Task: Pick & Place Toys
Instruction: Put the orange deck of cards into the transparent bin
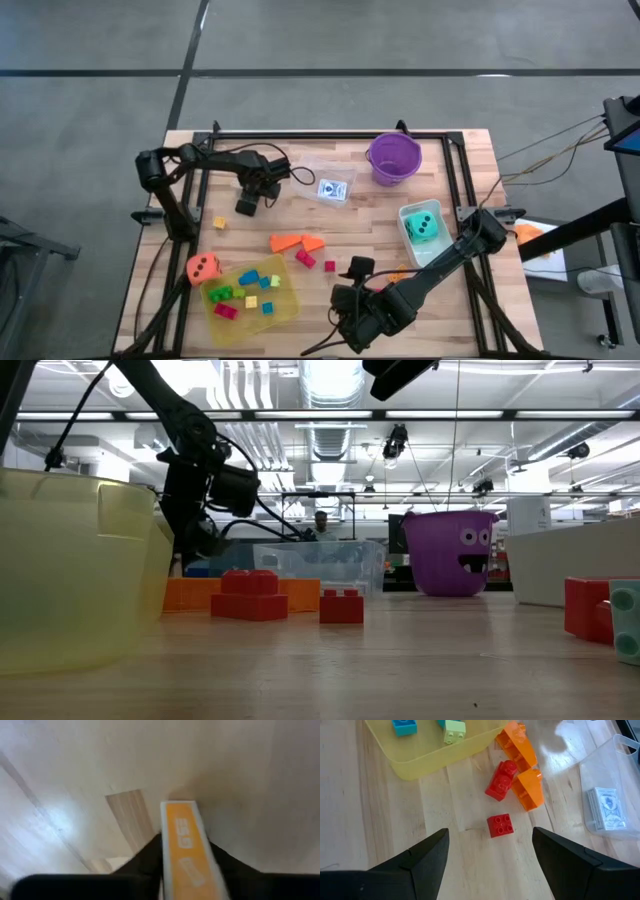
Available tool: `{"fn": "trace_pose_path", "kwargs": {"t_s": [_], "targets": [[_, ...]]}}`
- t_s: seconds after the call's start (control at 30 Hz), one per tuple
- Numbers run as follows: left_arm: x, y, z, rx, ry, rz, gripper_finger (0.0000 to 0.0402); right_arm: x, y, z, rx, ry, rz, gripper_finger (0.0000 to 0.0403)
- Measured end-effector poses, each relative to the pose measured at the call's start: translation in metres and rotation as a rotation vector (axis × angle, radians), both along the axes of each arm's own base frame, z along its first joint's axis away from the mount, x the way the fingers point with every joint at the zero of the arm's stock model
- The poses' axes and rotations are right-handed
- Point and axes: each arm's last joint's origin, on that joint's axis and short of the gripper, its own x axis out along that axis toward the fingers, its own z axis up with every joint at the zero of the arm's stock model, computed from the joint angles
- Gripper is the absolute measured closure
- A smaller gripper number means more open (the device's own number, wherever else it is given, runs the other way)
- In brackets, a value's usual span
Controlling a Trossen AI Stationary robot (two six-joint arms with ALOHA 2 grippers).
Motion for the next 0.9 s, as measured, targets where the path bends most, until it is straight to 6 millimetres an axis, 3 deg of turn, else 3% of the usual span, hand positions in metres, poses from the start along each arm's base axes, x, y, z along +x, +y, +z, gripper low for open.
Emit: {"fn": "trace_pose_path", "kwargs": {"t_s": [0.07, 0.43, 0.9], "targets": [[0.000, 0.000, 0.000, 0.005, 0.007, -0.006, 0.0352, 0.000, 0.000, 0.000, 0.000, 0.000, 0.000, 0.0119], [-0.006, -0.006, 0.009, -0.002, 0.051, 0.050, 0.0352, 0.000, 0.000, 0.001, 0.002, -0.005, 0.003, 0.0119], [0.010, -0.003, 0.092, 0.061, -0.321, 0.366, 0.0352, 0.002, 0.001, 0.005, 0.024, -0.033, -0.027, 0.0119]]}}
